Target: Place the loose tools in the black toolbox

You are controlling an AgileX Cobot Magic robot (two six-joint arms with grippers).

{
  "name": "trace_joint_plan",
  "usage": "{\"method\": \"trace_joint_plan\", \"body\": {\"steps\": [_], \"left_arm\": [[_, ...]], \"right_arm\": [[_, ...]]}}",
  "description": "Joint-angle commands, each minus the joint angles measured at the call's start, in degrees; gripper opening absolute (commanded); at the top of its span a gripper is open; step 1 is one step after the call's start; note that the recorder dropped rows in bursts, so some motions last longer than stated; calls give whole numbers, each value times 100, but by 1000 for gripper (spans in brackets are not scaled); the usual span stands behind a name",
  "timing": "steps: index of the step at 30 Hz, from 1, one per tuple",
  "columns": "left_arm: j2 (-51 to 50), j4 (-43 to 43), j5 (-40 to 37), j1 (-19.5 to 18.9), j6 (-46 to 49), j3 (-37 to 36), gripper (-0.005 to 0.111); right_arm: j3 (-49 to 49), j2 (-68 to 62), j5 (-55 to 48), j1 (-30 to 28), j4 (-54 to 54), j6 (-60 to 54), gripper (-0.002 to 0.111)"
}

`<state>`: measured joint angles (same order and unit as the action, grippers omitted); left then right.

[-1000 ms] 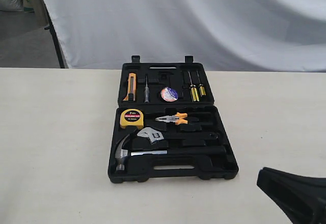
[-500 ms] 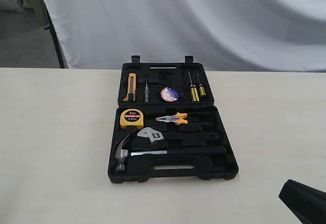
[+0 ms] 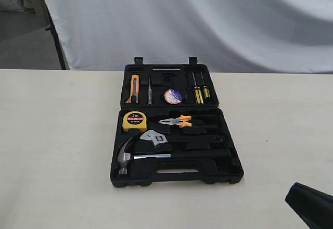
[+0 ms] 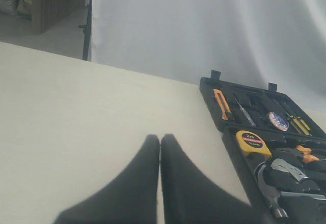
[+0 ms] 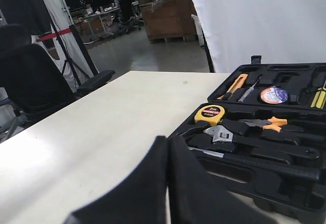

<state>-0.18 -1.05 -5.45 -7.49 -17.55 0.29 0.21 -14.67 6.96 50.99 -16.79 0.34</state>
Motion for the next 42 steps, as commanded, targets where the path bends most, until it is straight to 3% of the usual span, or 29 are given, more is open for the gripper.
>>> {"method": "trace_joint_plan", "body": {"steps": [1, 19, 23, 36, 39, 42], "left_arm": [[18, -25, 41, -145, -27, 15, 1], [18, -25, 41, -145, -27, 15, 1], [18, -25, 41, -145, -27, 15, 1], [18, -25, 41, -145, -27, 15, 1], [18, -25, 41, -145, -27, 15, 1], [18, -25, 41, -145, -27, 15, 1]], "right_arm": [[-21, 36, 15, -6, 19, 93, 0], [-21, 36, -551, -6, 19, 108, 0], [-21, 36, -1031, -6, 938, 369, 0], [-21, 67, -1024, -31, 938, 426, 0], [-21, 67, -1071, -392, 915, 436, 0], [-21, 79, -1256, -1314, 915, 472, 0]]}}
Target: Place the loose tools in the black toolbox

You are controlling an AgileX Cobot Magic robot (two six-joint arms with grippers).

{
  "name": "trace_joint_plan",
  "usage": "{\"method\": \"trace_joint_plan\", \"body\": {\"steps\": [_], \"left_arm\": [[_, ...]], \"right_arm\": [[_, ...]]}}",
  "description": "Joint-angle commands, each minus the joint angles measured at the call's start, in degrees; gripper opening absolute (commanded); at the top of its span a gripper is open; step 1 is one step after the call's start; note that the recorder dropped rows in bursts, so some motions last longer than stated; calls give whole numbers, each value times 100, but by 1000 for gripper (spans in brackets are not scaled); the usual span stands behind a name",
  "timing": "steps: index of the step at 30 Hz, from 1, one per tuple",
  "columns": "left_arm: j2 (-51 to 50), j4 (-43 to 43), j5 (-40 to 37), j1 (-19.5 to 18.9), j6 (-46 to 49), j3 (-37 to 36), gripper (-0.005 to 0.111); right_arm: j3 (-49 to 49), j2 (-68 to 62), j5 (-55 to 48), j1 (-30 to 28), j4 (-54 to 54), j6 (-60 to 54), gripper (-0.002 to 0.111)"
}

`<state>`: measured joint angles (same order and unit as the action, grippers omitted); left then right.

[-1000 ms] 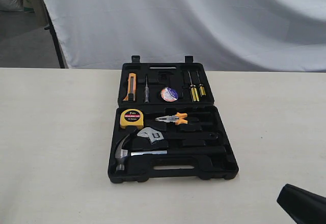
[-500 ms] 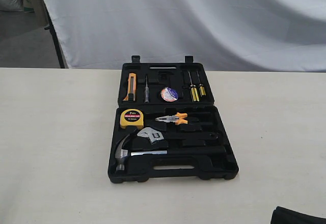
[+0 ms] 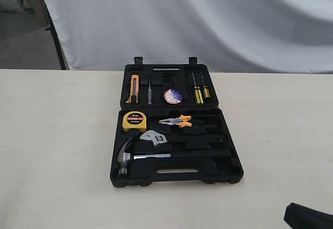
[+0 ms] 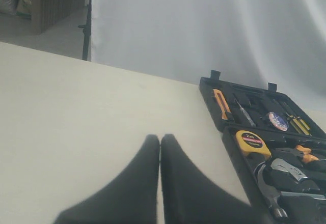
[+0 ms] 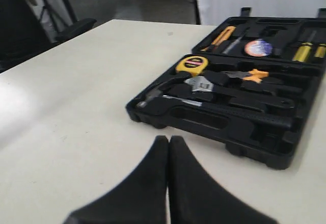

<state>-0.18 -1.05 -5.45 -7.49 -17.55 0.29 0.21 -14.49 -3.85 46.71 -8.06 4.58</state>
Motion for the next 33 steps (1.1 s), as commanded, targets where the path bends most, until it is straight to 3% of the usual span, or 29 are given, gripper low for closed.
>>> {"method": "trace_joint_plan", "body": {"steps": [1, 7, 13, 33], "left_arm": [[18, -25, 41, -145, -27, 15, 1], [18, -25, 41, -145, -27, 15, 1], [18, -25, 41, -145, -27, 15, 1], [18, -25, 41, -145, -27, 15, 1]], "right_arm": [[-21, 71, -186, -1254, 43, 74, 0], [-21, 423, -367, -2875, 43, 190, 0], [-21, 975, -453, -3617, 53, 157, 0], [-21, 1449, -866, -3799, 67, 205, 0]]}}
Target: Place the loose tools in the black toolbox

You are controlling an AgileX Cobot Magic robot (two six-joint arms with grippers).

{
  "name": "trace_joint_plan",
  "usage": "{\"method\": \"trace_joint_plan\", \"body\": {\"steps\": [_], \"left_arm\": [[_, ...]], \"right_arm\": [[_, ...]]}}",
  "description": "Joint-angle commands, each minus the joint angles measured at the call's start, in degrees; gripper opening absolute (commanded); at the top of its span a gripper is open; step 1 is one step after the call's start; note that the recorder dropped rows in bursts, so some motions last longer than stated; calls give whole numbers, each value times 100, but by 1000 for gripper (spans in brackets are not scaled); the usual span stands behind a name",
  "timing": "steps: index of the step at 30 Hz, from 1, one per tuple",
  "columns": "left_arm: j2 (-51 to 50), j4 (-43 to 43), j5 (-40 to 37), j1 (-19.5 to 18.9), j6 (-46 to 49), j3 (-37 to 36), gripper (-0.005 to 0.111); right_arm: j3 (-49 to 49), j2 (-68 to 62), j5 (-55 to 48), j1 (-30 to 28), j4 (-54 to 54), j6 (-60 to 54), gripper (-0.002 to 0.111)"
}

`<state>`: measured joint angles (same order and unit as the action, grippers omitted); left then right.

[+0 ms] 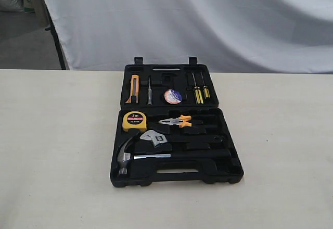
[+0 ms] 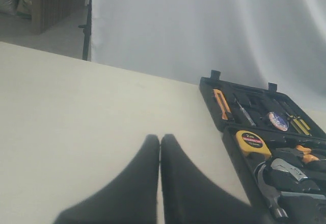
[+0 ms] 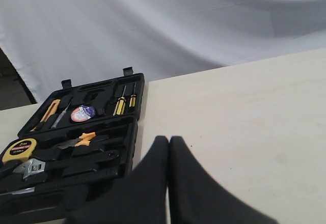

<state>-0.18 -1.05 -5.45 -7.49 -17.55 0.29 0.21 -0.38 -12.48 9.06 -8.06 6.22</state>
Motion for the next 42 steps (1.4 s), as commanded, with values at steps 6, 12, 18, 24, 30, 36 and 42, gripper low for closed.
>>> {"method": "trace_joint_plan", "body": {"steps": [6, 12, 18, 24, 30, 36, 42], "left_arm": [[18, -25, 41, -145, -27, 15, 1], [18, -25, 41, -145, -27, 15, 1], [18, -25, 41, -145, -27, 15, 1], [18, -25, 41, -145, -27, 15, 1], [18, -25, 41, -145, -27, 15, 1], [18, -25, 41, -145, -27, 15, 1], [18, -25, 41, -145, -27, 15, 1]], "right_arm": [[-21, 38, -3, -33, 67, 54, 0], [-21, 38, -3, -33, 67, 54, 0], [-21, 38, -3, -33, 67, 54, 0], [-21, 38, -3, -33, 67, -180, 0], [-21, 38, -134, -33, 67, -204, 0], [-21, 38, -134, -33, 67, -752, 0], [-21, 38, -134, -33, 67, -766, 0]]}}
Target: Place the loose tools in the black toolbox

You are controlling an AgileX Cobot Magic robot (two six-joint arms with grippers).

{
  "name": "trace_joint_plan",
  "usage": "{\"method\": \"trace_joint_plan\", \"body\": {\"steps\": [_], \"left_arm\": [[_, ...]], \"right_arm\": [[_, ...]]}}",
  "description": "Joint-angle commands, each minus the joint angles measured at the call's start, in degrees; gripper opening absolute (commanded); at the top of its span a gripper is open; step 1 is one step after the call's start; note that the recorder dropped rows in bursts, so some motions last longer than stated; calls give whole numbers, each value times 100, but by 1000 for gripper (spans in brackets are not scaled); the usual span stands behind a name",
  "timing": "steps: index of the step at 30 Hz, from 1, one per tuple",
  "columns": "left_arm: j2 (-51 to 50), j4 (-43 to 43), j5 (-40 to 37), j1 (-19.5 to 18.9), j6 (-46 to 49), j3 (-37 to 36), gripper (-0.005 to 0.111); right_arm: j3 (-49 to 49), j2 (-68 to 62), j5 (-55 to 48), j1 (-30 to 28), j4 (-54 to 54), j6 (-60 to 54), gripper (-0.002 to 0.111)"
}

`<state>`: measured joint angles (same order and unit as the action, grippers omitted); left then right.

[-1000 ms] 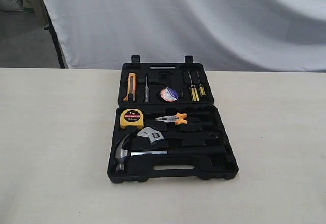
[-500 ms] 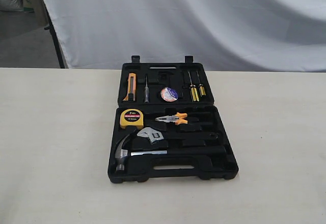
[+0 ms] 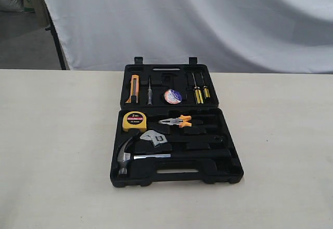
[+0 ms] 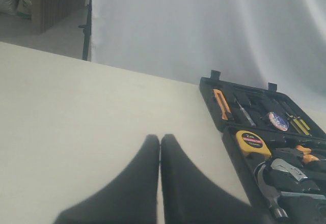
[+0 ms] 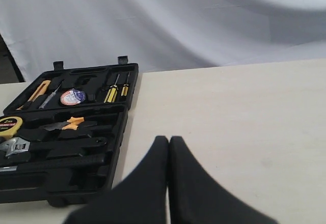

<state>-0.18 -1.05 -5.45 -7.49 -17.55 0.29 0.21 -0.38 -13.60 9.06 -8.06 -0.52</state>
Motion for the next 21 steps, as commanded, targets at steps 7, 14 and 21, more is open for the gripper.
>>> {"method": "trace_joint_plan", "body": {"steps": [7, 14, 21], "left_arm": [[18, -25, 41, -145, -27, 15, 1], [18, -25, 41, -145, -27, 15, 1], [18, -25, 41, -145, -27, 15, 1]], "right_arm": [[-21, 38, -21, -33, 67, -92, 0], [-21, 38, -21, -33, 67, -92, 0], [-21, 38, -21, -33, 67, -47, 0]]}}
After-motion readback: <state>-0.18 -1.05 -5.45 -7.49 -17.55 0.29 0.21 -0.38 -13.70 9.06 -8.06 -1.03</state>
